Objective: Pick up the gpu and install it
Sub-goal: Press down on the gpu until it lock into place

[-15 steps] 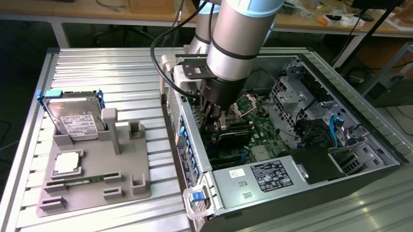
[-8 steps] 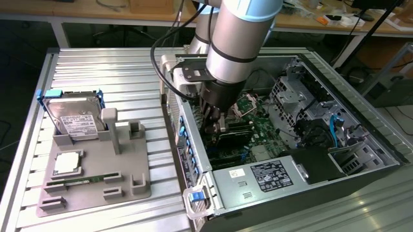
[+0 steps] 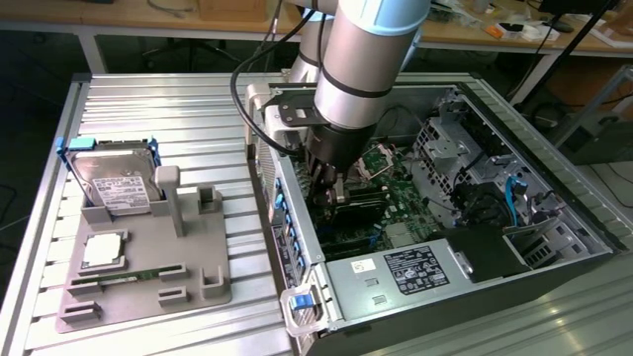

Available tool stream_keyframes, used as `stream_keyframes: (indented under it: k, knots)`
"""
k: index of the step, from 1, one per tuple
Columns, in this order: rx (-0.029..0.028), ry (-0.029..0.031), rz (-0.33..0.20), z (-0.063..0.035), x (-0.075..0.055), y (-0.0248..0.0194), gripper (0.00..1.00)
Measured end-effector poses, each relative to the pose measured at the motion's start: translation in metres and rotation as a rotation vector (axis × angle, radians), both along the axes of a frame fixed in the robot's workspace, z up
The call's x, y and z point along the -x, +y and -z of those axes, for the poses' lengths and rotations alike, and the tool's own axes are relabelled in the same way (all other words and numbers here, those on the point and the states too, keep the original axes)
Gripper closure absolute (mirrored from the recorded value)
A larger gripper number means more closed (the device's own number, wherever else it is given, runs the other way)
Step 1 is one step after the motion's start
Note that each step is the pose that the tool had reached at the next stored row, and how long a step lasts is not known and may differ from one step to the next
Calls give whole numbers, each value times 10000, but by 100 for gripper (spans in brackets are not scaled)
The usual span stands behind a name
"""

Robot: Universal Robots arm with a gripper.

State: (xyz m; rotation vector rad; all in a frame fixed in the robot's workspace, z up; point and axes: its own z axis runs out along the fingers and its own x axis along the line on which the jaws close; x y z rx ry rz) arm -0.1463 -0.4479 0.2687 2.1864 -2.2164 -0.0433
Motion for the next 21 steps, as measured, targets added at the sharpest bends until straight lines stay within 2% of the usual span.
stream_keyframes:
  k: [3, 5, 7, 9, 21]
  knots:
    - [-1, 0, 0, -8, 0, 1, 89]
    - [-23, -16, 1, -33, -2, 3, 89]
    - [-7, -5, 0, -118, -1, 1, 89]
    - [-4, -3, 0, -155, 0, 1, 89]
    - [-4, 3, 0, -232, 32, 1, 89]
